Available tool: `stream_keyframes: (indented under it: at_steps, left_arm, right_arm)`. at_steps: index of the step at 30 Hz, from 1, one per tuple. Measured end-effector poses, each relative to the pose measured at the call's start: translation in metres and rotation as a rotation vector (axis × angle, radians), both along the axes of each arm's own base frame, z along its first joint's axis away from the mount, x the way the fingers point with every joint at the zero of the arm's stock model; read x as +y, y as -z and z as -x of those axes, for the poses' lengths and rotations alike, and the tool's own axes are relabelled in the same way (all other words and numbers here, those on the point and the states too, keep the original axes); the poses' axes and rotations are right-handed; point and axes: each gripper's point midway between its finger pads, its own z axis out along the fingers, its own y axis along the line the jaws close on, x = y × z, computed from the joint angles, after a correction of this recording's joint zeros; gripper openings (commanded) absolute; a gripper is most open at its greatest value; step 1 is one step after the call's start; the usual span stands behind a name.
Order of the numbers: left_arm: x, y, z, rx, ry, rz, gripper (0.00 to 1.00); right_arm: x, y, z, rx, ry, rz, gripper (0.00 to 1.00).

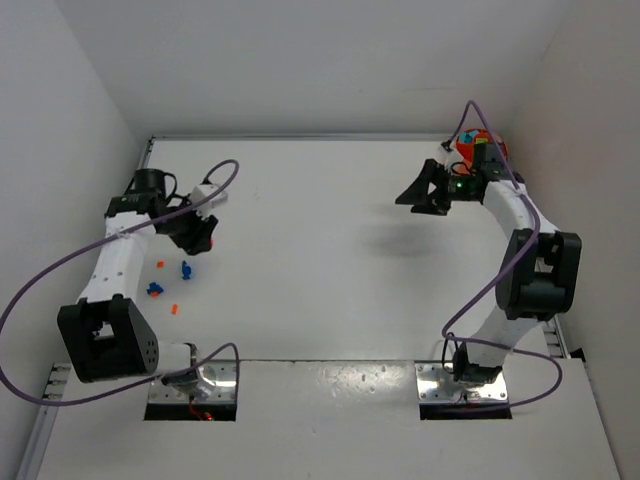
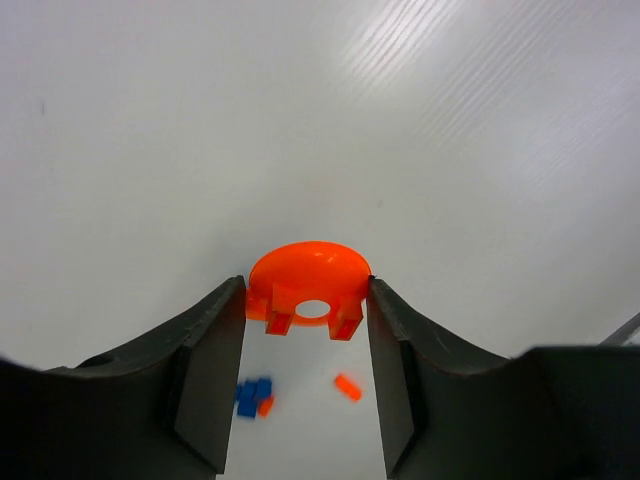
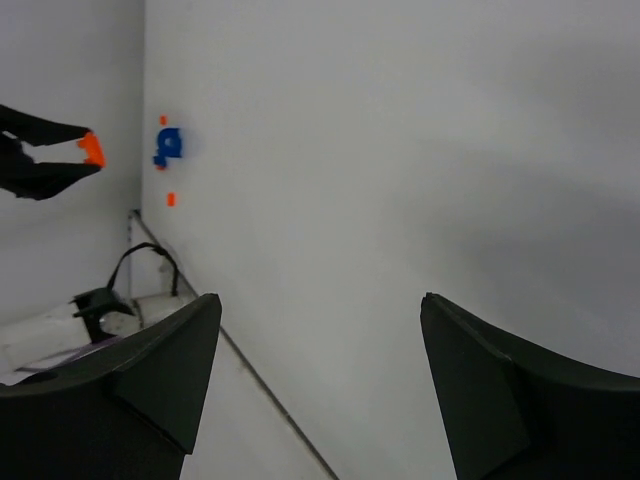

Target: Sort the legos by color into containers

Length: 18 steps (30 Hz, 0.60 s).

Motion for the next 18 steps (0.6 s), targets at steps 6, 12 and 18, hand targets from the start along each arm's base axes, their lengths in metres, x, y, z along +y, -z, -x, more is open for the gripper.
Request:
stream_keyframes:
  at_steps: [6, 12, 18]
  left_arm:
    - [-0.103, -0.023, -0.013, -0.041, 0.142, 0.132, 0.23]
    - [-0.186, -0.035, -0.013, -0.047, 0.236, 0.217, 0.22]
    - [-0.232, -0.035, -0.009, -0.032, 0.27, 0.254, 0.2]
  right_arm:
    - [0.06, -0.023, 0.0, 0.024, -0.093, -0.168, 0.81]
    - [0.111, -0.017, 0.007, 0.121, -0.183, -0.264, 0.81]
    - [0.173, -0.003, 0.029, 0.25, -0.3, -0.333, 0.81]
